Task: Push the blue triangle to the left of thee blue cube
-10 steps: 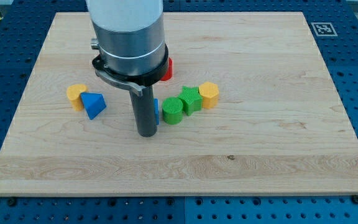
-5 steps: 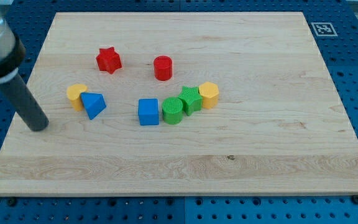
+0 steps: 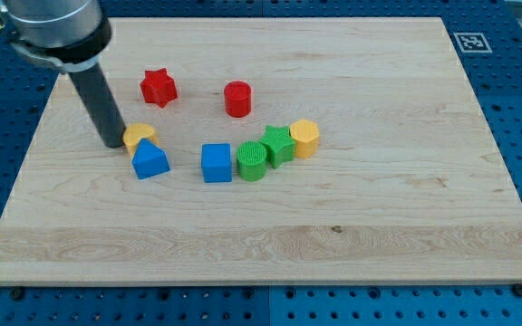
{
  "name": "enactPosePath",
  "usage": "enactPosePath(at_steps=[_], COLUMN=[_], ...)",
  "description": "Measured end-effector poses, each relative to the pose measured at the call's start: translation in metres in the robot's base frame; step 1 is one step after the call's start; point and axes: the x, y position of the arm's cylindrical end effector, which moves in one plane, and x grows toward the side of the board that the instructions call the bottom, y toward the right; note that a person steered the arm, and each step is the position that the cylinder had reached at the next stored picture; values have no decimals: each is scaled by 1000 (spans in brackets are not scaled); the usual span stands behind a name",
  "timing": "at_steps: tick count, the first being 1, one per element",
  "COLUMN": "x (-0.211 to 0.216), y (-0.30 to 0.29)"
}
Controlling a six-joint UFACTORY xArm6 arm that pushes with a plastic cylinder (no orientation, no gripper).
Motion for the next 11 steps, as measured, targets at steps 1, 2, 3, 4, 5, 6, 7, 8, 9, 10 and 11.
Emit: enactPosePath(at_steps=[1, 2, 3, 4, 5, 6, 7, 8, 9, 10, 11], x=[0, 0, 10, 27, 43, 52, 56, 56, 56, 56, 56], y=[6, -9, -20, -20, -15, -2, 16, 36, 47, 47, 48])
